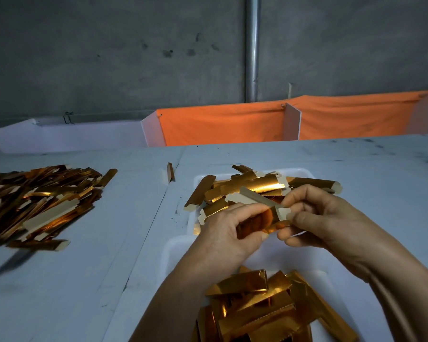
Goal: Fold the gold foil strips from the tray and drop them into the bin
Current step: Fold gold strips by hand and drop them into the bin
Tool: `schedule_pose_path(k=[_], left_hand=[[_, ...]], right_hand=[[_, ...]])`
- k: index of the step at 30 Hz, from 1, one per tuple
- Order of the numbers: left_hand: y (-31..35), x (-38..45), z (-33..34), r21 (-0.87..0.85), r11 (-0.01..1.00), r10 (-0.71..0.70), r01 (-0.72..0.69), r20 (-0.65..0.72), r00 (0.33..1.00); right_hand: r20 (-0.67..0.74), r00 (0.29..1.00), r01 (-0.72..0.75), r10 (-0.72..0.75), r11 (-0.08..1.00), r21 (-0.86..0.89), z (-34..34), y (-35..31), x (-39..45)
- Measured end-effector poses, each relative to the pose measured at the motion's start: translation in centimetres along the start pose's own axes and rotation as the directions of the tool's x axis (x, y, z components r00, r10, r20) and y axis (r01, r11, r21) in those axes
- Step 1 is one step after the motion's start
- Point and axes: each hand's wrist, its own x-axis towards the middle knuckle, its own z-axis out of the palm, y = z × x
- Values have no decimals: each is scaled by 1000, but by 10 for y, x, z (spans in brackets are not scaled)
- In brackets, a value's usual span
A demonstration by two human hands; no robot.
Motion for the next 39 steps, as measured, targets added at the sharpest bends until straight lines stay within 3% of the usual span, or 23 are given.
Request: schedule_pose_path(k=[10, 16, 20, 26, 32, 39], left_hand=[[-2, -1, 1, 11, 1000, -16, 16, 28, 999], [2, 0, 1, -100, 995, 12, -11, 5, 1000], [0, 0, 4, -110, 994, -4, 6, 19, 1000], [-1, 1, 3, -112, 993, -38, 41, 29, 999], [0, 0, 0, -155, 988, 10, -9, 7, 1000], [2, 0, -4, -172, 984, 43, -46, -20, 999]], right_hand=[[12, 1000, 4, -5, 999, 36, -1, -1, 1], [42, 996, -80, 72, 968, 236, -3, 0, 3], [64, 993, -112, 98, 956, 272, -5, 2, 4], [60, 998, -27, 19, 991, 129, -8, 4, 5], [197, 977, 89, -87, 996, 3, -10, -2, -2], [122, 978, 174, -171, 985, -15, -5, -2, -1]])
